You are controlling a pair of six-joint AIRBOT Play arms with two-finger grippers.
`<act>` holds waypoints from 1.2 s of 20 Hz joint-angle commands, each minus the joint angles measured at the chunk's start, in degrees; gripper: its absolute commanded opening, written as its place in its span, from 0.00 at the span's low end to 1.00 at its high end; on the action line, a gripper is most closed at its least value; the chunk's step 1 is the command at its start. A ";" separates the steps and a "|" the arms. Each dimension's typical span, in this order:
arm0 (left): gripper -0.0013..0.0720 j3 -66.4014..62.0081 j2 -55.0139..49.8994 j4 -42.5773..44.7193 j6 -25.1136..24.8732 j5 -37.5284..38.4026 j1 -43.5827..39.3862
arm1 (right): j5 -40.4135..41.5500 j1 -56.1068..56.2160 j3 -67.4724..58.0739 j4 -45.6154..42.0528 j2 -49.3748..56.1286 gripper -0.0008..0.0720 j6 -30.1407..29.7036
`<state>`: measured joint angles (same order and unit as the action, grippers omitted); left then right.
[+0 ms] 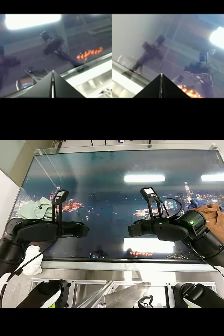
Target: Fold the shirts.
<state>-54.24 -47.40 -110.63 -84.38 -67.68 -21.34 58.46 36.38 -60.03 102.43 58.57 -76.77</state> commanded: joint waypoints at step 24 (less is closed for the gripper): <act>0.98 -36.92 -44.85 49.13 -8.76 -3.26 30.34 | -1.51 0.04 0.02 0.20 0.02 0.04 0.02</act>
<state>-85.10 -81.54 -65.58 -93.67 -69.54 2.46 57.21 36.38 -60.03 102.45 58.57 -76.77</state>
